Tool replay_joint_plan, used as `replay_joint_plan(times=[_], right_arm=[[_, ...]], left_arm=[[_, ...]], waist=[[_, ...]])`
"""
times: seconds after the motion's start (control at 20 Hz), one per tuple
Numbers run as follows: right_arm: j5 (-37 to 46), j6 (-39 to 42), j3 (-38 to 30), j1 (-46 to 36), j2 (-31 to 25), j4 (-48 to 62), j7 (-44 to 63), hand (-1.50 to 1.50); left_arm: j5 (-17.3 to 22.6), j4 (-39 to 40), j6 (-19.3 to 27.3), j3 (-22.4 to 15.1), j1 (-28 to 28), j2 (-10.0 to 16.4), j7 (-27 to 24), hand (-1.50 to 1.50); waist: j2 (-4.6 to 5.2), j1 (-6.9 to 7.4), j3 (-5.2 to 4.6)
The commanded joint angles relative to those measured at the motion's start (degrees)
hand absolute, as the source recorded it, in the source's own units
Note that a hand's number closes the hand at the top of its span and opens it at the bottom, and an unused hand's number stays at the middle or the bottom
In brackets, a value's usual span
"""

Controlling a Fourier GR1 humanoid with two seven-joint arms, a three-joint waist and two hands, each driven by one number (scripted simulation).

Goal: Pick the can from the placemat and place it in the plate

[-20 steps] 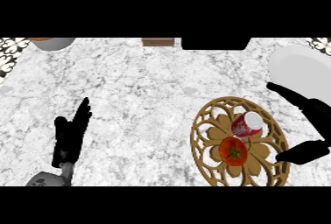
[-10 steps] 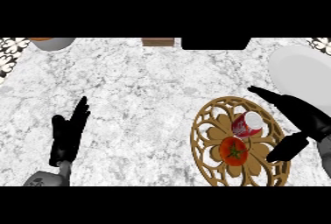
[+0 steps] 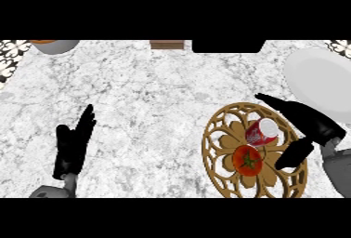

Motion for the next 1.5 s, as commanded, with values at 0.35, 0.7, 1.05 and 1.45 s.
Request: replay_joint_plan(times=[0.35,0.7,1.05,1.45], right_arm=[[8.12,3.32,-3.78,-0.09,7.93,2.94,-2.51,-1.5],[13.5,3.35,-5.1,-0.44,8.81,9.41,-8.43,1.5],[19.83,-1.34,-4.77,-1.33,9.07,9.38,-15.01,1.5],[25.82,-13.07,-8.97,-4.24,7.92,18.77,-23.7,1.5]], left_arm=[[-2.81,2.71,-5.16,5.92,-0.9,-1.46,-1.04,0.0],[-7.39,-2.34,-2.69,2.9,2.61,-6.19,0.01,0.0],[-7.39,-5.4,-4.2,4.97,-0.06,-5.25,6.96,0.0],[-6.19,-1.84,-7.68,7.36,2.53,-4.75,0.28,0.0]], waist=[[0.01,-0.07,0.0],[0.0,0.03,0.01],[-0.04,-0.02,0.01],[0.15,0.42,0.03]])
